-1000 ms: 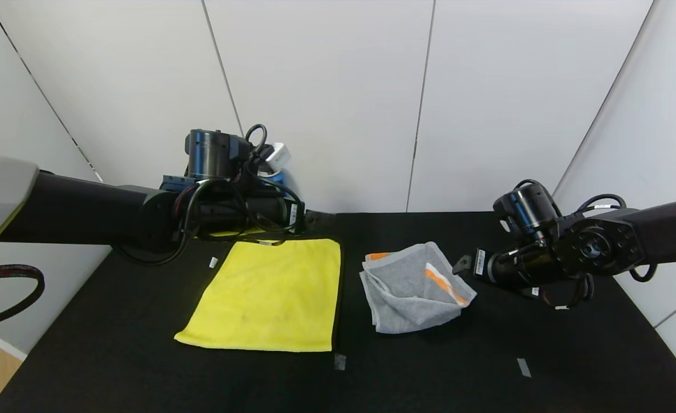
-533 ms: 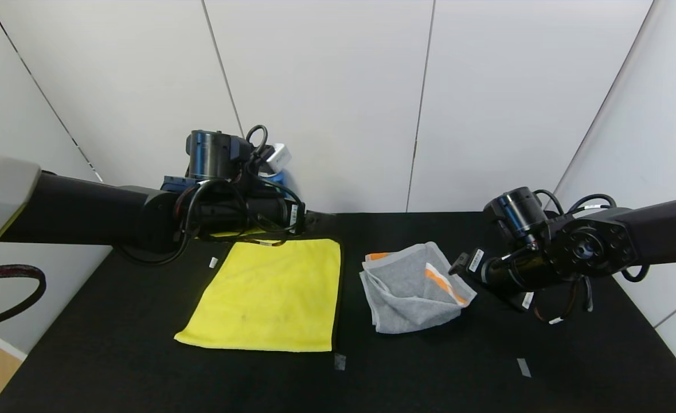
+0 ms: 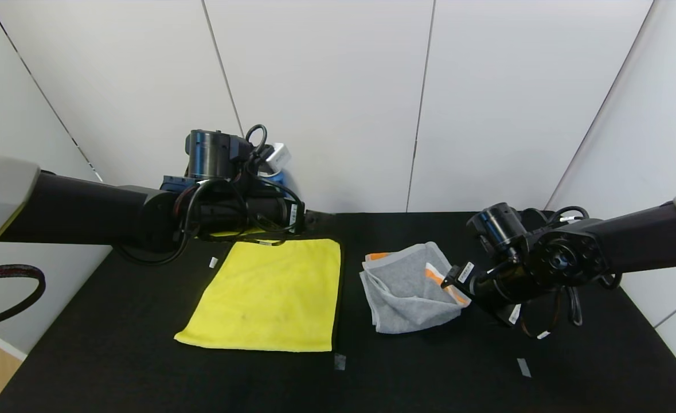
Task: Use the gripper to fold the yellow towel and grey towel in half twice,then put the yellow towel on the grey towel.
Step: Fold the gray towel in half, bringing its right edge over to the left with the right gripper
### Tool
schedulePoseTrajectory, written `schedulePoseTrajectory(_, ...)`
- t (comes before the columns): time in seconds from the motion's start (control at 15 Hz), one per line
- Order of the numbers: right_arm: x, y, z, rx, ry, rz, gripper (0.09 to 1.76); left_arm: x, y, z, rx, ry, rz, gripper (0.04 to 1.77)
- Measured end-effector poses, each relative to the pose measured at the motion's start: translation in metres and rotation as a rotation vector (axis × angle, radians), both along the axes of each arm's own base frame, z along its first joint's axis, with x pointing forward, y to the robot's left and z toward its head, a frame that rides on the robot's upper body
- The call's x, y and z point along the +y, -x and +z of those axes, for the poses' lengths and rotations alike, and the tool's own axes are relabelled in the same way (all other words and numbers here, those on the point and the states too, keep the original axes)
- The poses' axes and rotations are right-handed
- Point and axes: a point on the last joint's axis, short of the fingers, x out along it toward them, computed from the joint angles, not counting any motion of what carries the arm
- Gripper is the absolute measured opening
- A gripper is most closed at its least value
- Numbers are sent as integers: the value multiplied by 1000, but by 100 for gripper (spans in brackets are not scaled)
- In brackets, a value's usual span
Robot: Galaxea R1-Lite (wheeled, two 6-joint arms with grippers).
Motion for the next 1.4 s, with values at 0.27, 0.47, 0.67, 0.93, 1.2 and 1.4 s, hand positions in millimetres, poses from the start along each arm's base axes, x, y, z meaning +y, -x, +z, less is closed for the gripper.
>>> schedulePoseTrajectory(0.27,1,-5,-8,11,5,-5,170,0,0,0,-1,0,0,172)
schedulePoseTrajectory(0.47,0,-9,-11,12,6,-10,133,0,0,0,-1,0,1,172)
schedulePoseTrajectory(0.67,0,-11,-12,11,6,-10,94,0,0,0,0,0,1,172)
schedulePoseTrajectory(0.93,0,-13,-12,7,5,-12,13,0,0,0,1,-1,2,172)
schedulePoseTrajectory(1.2,1,-14,-10,1,2,-13,13,0,0,0,0,-1,2,172)
schedulePoseTrajectory(1.4,2,-15,-7,-9,6,-8,13,0,0,0,-1,0,1,172)
